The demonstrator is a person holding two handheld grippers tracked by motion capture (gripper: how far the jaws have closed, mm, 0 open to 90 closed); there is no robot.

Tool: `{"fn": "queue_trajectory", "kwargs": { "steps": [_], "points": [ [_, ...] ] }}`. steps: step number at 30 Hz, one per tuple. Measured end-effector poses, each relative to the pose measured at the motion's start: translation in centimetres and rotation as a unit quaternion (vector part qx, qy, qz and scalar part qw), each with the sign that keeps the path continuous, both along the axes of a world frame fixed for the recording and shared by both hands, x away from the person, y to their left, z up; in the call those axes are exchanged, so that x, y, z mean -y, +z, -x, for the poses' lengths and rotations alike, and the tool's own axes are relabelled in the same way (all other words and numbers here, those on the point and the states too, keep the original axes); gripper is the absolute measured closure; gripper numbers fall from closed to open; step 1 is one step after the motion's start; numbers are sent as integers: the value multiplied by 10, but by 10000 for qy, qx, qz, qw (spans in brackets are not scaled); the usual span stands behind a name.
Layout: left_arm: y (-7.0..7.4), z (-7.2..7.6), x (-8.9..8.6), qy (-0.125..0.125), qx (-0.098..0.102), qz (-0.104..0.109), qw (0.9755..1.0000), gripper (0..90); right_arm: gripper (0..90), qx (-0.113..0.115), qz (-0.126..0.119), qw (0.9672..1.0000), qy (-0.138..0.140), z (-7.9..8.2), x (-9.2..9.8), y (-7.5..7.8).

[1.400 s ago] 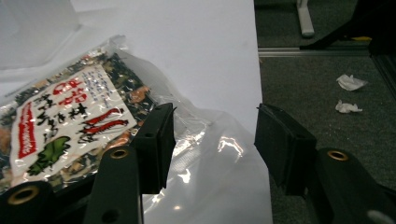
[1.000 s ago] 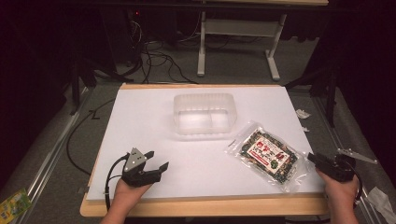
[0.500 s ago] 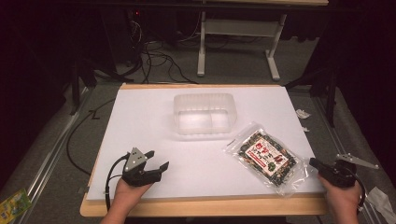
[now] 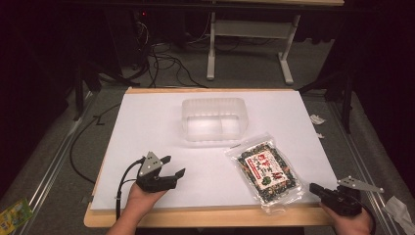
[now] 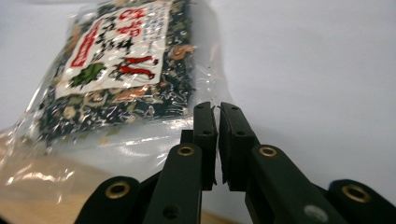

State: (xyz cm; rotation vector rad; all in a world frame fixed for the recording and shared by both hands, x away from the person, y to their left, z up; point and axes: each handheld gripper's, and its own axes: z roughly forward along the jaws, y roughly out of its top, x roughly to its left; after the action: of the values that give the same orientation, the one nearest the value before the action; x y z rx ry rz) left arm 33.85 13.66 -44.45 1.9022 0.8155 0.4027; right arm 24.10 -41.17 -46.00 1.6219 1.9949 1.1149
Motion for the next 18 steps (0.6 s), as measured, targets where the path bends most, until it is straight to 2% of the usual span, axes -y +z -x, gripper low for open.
{"fn": "queue_trajectory", "kwargs": {
  "steps": [5,8,14,16,18],
  "points": [
    [1,1,1,-10,-4,-15,10000,296,874,-75,-35,9990,442,6,-25,1],
    [1,1,1,-3,3,-10,10000,296,873,-97,0,9969,779,8,-43,2],
    [0,1,0,11,-4,-11,10000,296,861,-110,55,9896,1434,8,-87,3],
    [1,2,0,27,5,-18,10000,296,816,-50,128,9870,1600,7,-98,4],
    [1,2,-1,32,4,-16,10000,296,795,136,7,9869,1607,8,-99,8]
  ]
}}
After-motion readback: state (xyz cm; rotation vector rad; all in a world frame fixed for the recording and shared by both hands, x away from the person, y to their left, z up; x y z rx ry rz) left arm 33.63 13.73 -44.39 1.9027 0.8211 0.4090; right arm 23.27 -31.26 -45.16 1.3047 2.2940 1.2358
